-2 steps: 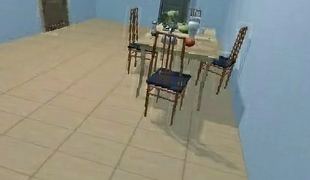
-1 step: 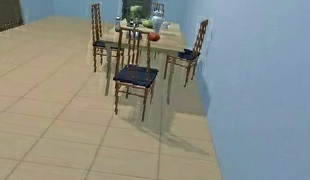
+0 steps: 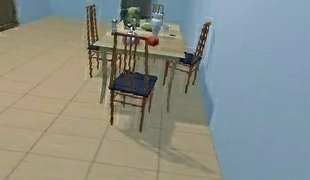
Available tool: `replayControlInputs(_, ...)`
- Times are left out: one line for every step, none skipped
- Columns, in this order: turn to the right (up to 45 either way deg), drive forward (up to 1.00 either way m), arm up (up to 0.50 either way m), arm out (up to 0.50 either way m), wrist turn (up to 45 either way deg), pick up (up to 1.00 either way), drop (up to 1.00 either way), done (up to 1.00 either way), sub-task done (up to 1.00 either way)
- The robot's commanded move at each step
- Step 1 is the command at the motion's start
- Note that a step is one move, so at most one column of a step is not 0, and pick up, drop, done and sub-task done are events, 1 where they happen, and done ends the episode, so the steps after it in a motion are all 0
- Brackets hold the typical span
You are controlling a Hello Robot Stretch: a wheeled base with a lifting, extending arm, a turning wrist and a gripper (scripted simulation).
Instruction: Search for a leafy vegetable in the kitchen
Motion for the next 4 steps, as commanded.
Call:
replayControlInputs(0.0,0.30,0.00,0.00,0.0,0.00,0.00,0.00,0.00)
replayControlInputs(-45.0,0.00,0.00,0.00,0.0,0.00,0.00,0.00,0.00)
replayControlInputs(-45.0,0.00,0.00,0.00,0.0,0.00,0.00,0.00,0.00)
replayControlInputs(0.0,1.00,0.00,0.00,0.0,0.00,0.00,0.00,0.00)
